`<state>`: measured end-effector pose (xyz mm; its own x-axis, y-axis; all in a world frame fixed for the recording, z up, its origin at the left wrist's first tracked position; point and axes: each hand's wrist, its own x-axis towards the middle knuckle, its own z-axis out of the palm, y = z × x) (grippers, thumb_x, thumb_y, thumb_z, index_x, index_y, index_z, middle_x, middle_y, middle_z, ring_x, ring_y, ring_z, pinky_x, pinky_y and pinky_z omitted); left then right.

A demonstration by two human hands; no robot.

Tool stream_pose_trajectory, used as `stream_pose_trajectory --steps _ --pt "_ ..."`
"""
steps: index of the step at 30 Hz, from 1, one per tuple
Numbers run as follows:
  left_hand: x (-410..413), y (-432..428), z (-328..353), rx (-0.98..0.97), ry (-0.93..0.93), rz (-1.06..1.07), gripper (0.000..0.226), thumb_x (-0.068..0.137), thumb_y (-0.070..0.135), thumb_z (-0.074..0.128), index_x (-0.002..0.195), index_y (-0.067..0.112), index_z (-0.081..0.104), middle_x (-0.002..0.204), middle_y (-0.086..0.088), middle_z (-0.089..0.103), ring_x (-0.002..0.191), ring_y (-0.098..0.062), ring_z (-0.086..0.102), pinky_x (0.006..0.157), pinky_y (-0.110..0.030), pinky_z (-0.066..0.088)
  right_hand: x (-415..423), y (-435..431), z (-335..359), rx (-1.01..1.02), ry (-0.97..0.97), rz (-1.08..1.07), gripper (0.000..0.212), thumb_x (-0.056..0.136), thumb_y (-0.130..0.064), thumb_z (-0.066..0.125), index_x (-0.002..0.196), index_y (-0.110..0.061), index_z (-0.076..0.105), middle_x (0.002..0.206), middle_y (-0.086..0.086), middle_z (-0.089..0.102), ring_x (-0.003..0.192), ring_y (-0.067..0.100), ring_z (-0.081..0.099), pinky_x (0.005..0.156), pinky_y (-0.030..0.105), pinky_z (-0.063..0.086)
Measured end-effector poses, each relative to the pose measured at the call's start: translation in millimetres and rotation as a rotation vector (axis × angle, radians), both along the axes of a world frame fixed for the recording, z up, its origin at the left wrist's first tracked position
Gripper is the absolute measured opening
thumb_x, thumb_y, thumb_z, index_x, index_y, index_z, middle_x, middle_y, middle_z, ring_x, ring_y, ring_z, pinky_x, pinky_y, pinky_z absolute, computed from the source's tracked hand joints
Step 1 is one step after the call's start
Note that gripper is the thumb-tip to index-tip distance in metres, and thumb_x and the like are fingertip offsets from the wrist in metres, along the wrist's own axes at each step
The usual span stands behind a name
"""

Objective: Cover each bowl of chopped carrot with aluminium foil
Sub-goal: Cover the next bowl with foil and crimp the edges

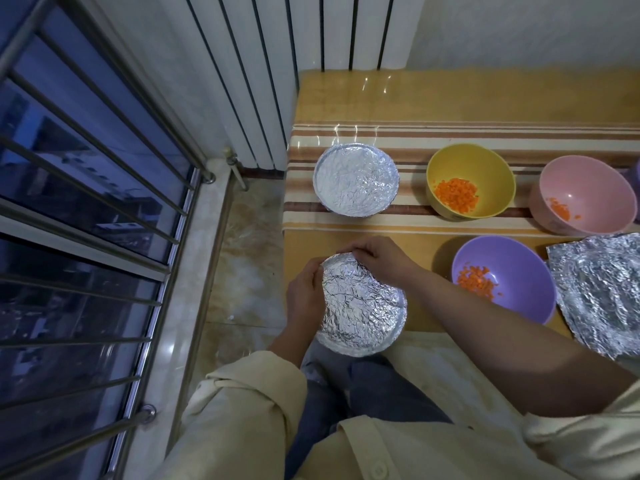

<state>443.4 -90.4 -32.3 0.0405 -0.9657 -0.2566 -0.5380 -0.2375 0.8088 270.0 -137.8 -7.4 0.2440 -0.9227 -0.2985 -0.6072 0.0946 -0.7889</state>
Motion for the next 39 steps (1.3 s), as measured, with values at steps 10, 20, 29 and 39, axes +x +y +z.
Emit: stream_pose_trajectory --steps 10,20,29,39 --pt "8.8 3.7 -0.8 -0.016 -0.020 0.430 0.032 0.108 0.018 0.036 0.125 0.007 0.062 0.107 -0.012 0.067 0.095 -0.026 0.059 0.076 -0.026 0.037 -12.2 33.4 -0.3 0.024 -0.140 -0.533 0.030 0.091 -0.021 0.063 0.117 -0.008 0.067 0.109 0.005 0.070 0.098 0.012 0.065 0.087 0.023 0.047" --pt "6.1 5.9 -2.9 0.003 0.032 0.493 0.033 0.107 0.018 0.036 0.124 0.008 0.063 0.108 -0.015 0.068 0.098 -0.032 0.061 0.087 -0.041 0.050 2.2 52.5 -13.0 0.131 -0.281 -0.585 0.021 0.095 -0.005 0.052 0.095 -0.002 0.073 0.095 0.018 0.072 0.086 0.024 0.067 0.082 0.044 0.053" --pt "-0.3 14.8 5.5 0.068 0.054 0.533 0.030 0.108 0.018 0.033 0.110 0.004 0.059 0.094 -0.009 0.059 0.089 -0.027 0.055 0.080 -0.036 0.045 -6.8 55.5 -5.3 0.183 -0.266 -0.630 0.049 0.097 -0.025 0.055 0.140 -0.007 0.044 0.128 -0.006 0.048 0.120 0.007 0.044 0.101 0.023 0.034" --pt "12.9 16.7 2.5 0.112 0.080 0.379 0.037 0.106 0.030 0.039 0.130 0.008 0.058 0.121 -0.015 0.065 0.113 -0.032 0.060 0.100 -0.047 0.048 -1.8 70.8 -4.3 -0.081 0.054 -0.688 0.014 0.085 -0.014 0.066 0.081 -0.003 0.073 0.077 0.016 0.070 0.077 0.033 0.065 0.071 0.044 0.053"
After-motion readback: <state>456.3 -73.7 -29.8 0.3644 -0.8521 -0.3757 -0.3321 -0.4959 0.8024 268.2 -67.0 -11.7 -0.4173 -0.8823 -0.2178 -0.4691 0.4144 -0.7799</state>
